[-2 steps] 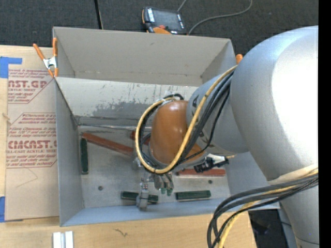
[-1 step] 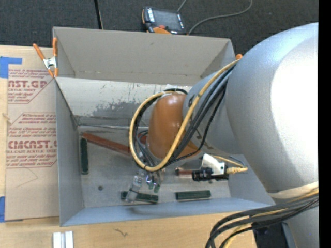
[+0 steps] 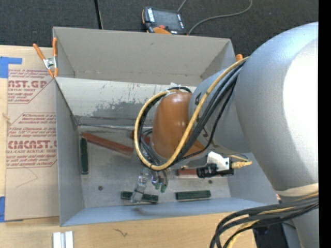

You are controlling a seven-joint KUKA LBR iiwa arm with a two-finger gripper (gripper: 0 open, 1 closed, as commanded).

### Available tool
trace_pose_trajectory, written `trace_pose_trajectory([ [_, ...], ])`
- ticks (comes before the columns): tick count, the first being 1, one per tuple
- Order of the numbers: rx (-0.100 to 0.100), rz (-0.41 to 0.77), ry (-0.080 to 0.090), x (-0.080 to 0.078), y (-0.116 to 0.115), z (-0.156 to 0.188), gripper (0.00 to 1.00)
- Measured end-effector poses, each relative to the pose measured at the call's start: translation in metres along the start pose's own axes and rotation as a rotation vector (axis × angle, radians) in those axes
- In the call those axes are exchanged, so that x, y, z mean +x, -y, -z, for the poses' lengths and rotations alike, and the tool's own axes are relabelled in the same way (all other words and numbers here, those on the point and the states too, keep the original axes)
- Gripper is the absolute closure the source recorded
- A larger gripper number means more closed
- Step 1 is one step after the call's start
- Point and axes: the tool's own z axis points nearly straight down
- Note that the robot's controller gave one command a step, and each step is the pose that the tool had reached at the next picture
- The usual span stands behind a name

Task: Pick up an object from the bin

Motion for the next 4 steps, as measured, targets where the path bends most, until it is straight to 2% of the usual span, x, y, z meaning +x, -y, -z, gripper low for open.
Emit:
trace_pose_trajectory([
  [1,0.000,-0.010,-0.001,0.003,-0.014,-0.041,0.00],
  [2,-0.002,-0.011,0.002,0.003,-0.014,-0.041,0.00],
  [3,-0.001,-0.010,0.000,0.003,-0.014,-0.041,1.00],
  [4,-0.003,-0.010,0.001,0.003,-0.015,-0.003,1.00],
])
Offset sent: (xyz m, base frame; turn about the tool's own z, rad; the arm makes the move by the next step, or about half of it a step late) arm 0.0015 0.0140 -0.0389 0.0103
